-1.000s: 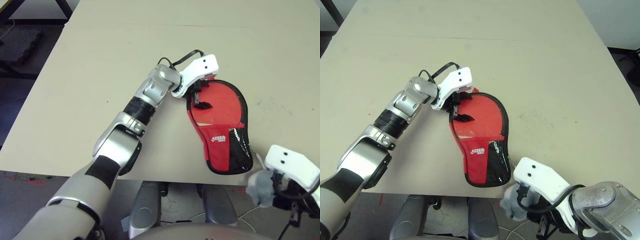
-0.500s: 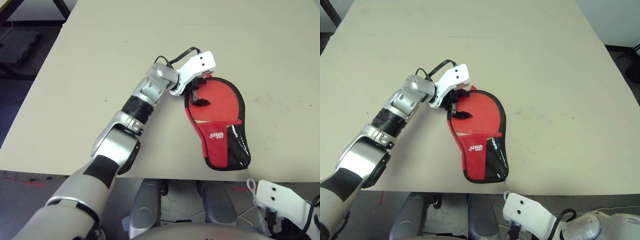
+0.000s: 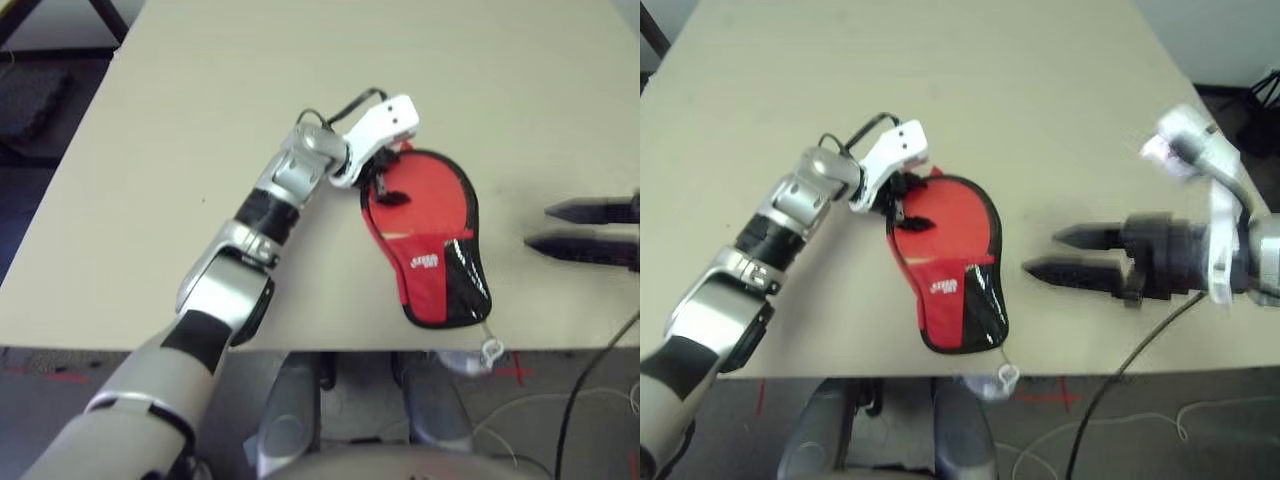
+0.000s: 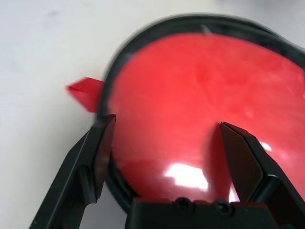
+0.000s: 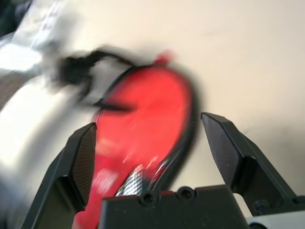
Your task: Store the ping-pong paddle in its case and zip it.
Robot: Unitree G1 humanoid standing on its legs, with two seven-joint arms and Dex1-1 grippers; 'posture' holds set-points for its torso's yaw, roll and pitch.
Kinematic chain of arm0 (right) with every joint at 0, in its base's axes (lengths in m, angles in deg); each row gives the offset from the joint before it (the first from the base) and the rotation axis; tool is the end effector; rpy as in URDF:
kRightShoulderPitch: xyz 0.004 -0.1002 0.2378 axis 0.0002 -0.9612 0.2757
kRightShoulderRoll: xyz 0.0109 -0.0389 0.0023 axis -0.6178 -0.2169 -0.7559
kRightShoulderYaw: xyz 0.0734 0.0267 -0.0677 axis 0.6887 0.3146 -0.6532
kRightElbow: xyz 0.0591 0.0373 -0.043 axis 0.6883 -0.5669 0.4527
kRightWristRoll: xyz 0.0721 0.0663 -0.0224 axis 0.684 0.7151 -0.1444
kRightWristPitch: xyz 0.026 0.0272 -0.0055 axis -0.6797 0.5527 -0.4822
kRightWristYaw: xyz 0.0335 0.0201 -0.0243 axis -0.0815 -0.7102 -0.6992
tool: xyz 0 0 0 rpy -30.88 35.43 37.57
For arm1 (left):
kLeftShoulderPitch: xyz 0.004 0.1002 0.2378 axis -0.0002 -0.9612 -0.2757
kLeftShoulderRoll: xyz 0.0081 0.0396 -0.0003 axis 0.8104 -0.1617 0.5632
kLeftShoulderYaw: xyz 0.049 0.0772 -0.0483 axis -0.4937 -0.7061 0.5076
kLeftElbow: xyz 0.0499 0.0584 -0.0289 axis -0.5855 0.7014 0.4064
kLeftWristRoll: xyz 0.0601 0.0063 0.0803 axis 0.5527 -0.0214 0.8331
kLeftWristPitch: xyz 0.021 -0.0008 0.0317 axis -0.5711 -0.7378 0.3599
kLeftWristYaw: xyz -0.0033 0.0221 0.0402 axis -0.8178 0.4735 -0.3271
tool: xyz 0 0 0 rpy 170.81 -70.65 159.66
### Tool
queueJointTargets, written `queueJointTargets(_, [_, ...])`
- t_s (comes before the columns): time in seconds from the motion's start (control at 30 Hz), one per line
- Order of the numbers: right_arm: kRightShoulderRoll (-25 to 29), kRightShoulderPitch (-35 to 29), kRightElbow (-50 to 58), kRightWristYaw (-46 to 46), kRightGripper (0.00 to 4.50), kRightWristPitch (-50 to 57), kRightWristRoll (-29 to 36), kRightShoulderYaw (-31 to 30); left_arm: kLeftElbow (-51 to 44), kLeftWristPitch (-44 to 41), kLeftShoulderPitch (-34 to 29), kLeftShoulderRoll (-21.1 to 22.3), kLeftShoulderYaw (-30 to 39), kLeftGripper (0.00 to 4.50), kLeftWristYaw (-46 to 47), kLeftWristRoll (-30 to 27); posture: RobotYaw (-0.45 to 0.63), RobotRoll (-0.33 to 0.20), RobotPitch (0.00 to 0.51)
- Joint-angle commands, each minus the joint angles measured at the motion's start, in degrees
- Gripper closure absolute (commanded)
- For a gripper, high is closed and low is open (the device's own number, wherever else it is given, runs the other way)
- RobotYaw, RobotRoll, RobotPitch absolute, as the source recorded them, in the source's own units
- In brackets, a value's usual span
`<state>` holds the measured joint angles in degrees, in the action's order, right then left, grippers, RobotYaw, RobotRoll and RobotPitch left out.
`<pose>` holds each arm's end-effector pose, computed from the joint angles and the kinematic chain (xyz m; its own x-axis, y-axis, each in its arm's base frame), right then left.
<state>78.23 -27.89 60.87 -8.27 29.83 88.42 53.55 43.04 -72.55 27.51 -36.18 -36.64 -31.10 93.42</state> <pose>0.2178 -0.2782 0.2553 0.7449 0.6279 -0.2255 -0.5624 0.7728 0.2940 0.3540 0.0929 0.2216 0.4373 -0.7858 -0.4373 0.8914 0.3145 0.3262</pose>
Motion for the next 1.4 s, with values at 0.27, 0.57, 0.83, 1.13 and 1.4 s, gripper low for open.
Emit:
queueJointTargets(0.27, [-18.53,2.28,-3.00,5.46,0.01,-19.21,-31.57,0.23,4.83,4.10,1.42,-0.99,13.93,0.00,21.33,-5.29,-0.10,0.000,0.286])
queueJointTargets(0.57, [-24.57,3.57,-14.37,5.42,0.01,-33.68,-47.86,6.01,1.63,15.12,-7.75,4.43,24.14,0.00,41.29,-5.85,-0.06,0.000,0.281])
queueJointTargets(0.83, [-25.78,4.83,-23.70,4.17,0.01,-40.07,-55.27,9.42,-1.40,16.82,-20.73,7.96,27.88,0.00,51.23,-5.55,-0.03,0.000,0.291])
queueJointTargets(1.13, [-25.12,8.31,-33.17,0.12,0.01,-44.89,-59.60,10.25,-7.37,15.21,-24.91,6.10,27.13,0.00,53.78,-5.98,-0.02,0.000,0.305])
queueJointTargets(1.4, [-23.94,12.29,-40.91,-1.74,0.01,-48.25,-62.78,10.67,-11.78,13.84,-27.99,5.62,27.38,0.00,54.44,-6.39,-0.02,0.000,0.310])
